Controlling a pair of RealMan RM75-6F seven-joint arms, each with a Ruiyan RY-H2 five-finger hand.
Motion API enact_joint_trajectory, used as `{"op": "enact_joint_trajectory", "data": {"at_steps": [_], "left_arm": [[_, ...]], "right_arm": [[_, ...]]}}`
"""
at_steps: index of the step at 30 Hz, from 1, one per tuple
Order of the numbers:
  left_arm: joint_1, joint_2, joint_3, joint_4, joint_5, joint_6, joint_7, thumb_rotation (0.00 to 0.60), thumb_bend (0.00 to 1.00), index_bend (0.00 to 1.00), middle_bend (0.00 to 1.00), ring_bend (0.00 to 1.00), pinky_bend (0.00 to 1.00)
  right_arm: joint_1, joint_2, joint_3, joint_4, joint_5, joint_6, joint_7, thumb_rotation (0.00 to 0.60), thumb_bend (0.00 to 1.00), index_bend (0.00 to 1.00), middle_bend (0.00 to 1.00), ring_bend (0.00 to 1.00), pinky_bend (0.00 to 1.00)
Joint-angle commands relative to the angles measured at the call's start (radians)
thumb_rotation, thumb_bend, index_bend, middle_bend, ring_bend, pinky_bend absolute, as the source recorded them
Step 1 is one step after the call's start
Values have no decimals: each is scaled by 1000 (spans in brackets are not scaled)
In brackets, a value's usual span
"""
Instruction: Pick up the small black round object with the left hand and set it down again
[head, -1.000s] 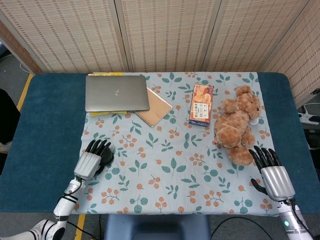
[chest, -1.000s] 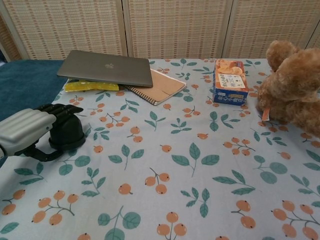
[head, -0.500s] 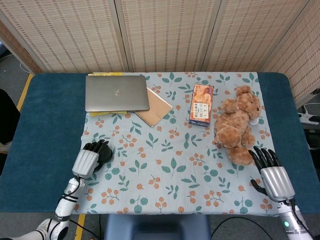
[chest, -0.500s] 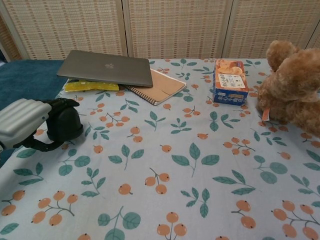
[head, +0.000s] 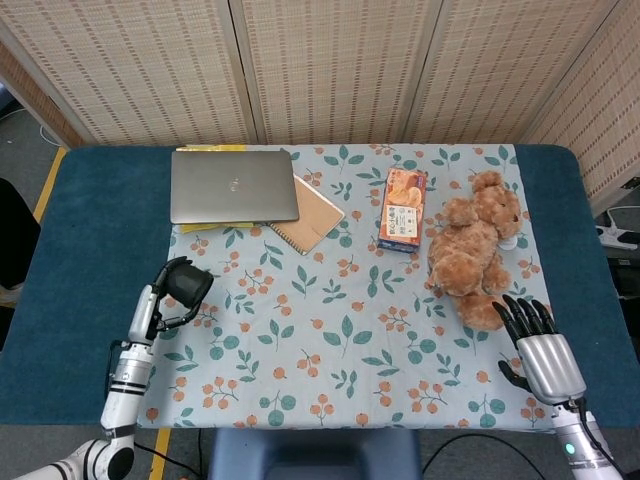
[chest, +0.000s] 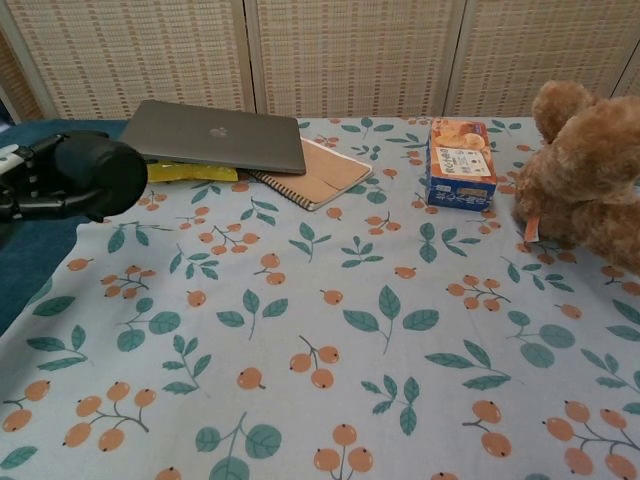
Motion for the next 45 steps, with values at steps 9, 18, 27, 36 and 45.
{"op": "enact_joint_trajectory", "data": {"at_steps": [9,18,27,36,45], "left_arm": [[97,297,-395,-270,-123,-783,-1103,600,842,486,514,420,501],[105,213,-270,-177,198,-466,-613,600,851,495,518,421,504],[41,-29,-108,275,432,-58,729,600,844,494,516,429,493],[-47,-202,-41,786,544,200,1221,600,814,495,520,417,398],[-52,-271,11,868,492,329,1208,600,801,490,508,404,273]], "right_arm": [[0,-3,-4,-3,-1,-2,-11,600,175,0,0,0,0],[-2,9,-5,-4,-7,4,12,600,175,0,0,0,0],[-1,9,-13,-8,-16,0,8,600,176,0,0,0,0],[-2,16,-18,-17,-17,-6,8,600,177,0,0,0,0],[1,15,-19,-18,-18,-12,5,600,177,0,0,0,0]]}}
